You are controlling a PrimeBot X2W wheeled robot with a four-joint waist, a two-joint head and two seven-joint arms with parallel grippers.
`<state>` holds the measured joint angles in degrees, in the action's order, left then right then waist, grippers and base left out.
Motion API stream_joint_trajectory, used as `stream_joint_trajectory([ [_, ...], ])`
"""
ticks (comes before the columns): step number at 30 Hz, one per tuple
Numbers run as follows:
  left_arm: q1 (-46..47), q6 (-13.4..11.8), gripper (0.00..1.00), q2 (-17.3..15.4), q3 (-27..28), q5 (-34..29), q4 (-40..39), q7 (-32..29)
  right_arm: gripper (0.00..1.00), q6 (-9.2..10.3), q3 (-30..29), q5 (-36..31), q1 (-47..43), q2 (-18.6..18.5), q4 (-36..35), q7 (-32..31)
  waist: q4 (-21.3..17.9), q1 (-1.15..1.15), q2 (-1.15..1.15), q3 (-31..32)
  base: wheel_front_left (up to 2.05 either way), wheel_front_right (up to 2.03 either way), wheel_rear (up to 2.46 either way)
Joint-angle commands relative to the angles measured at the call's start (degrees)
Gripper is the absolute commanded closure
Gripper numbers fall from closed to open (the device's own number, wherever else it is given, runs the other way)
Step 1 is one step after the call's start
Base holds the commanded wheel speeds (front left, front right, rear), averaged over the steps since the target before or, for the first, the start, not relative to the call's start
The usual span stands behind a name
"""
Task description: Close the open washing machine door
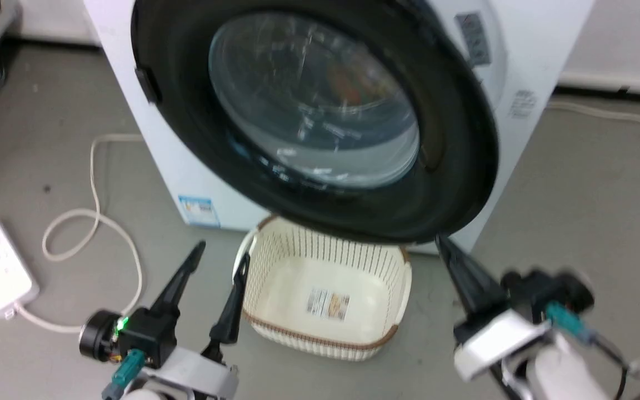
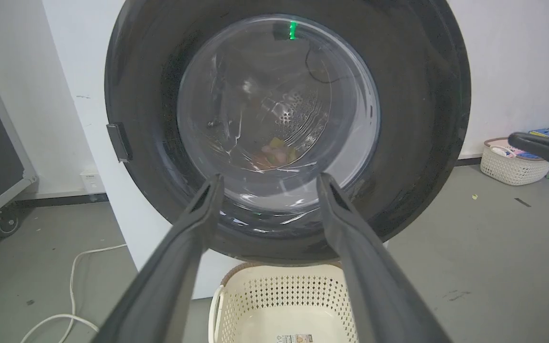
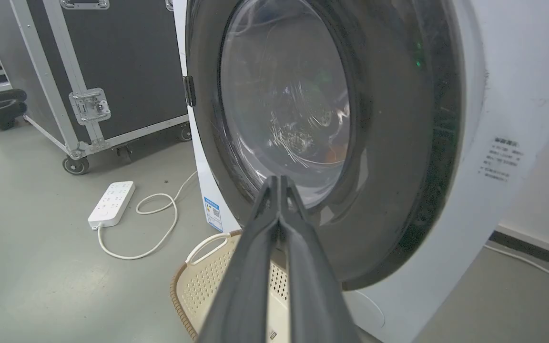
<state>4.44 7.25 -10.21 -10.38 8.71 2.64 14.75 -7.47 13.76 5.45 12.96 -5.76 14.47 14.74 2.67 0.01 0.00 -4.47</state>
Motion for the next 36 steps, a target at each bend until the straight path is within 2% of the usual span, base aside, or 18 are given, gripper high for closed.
stream_joint_trajectory([
  [1,1.2,0.2,0.0,-0.3,-0.3,-0.4,-0.5,0.2,1.0,-0.02,1.1,0.1,2.9,-1.9,1.0,0.3,1.2,-0.01,0.0,-3.5,0.0,0.0,0.0],
  [7,3.9,0.2,0.0,-0.8,-1.1,-0.4,-1.3,0.2,1.0,-0.02,4.9,2.8,15.4,-7.7,6.6,0.3,2.9,-0.01,0.0,-8.5,0.0,0.0,0.0],
  [14,6.2,0.2,0.0,-0.6,-1.8,-0.3,-1.5,0.2,1.0,-0.02,2.6,6.0,26.4,-11.8,14.9,0.3,4.7,-0.01,0.0,-12.2,0.0,0.0,0.0],
  [21,7.7,0.2,0.0,-0.5,-2.3,-0.3,-1.8,0.2,1.0,-0.02,-3.5,8.4,34.8,-12.0,24.3,-0.3,6.0,-0.01,0.0,-14.6,0.0,0.0,0.0],
  [28,9.3,0.2,0.0,-0.2,-2.3,0.0,-1.4,0.2,1.0,-0.02,-6.6,8.6,42.5,-12.8,31.4,-0.7,6.9,-0.01,0.0,-16.6,0.0,0.0,0.0],
  [36,9.9,0.2,0.0,0.0,-1.7,0.0,-0.9,0.2,1.0,-0.02,-8.5,7.2,46.3,-11.9,37.0,-0.2,6.8,-0.01,0.0,-16.5,0.0,0.0,0.0],
])
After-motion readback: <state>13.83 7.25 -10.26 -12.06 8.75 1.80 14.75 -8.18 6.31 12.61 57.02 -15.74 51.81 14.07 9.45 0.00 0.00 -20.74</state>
